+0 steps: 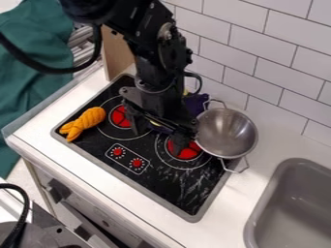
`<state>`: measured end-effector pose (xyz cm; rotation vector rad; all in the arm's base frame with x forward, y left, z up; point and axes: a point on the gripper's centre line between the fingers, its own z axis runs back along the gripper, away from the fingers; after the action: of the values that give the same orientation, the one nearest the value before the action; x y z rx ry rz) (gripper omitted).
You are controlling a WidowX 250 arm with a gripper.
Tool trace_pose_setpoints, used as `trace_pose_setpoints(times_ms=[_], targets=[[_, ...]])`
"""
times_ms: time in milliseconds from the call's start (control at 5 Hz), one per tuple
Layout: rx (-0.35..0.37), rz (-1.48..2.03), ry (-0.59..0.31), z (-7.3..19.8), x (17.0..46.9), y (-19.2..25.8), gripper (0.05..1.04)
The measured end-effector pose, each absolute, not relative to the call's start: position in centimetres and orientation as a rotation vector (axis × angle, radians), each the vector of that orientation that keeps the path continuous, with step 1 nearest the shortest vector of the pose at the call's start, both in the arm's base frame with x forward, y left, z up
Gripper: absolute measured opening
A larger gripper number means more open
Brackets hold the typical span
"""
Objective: Place the orange object inside the silver pot
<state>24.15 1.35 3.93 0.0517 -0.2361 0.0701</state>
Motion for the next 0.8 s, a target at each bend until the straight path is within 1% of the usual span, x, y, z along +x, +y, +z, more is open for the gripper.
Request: trace_pose_setpoints(times_ms=[200, 600, 800], targets=[[0.048, 0.066, -0.214, 3.4, 23.8, 1.3, 1.005], [0.064, 0.067, -0.205, 2.8, 24.5, 6.6, 1.004], [0.083, 0.082, -0.175, 2.5, 25.0, 9.6, 1.004]])
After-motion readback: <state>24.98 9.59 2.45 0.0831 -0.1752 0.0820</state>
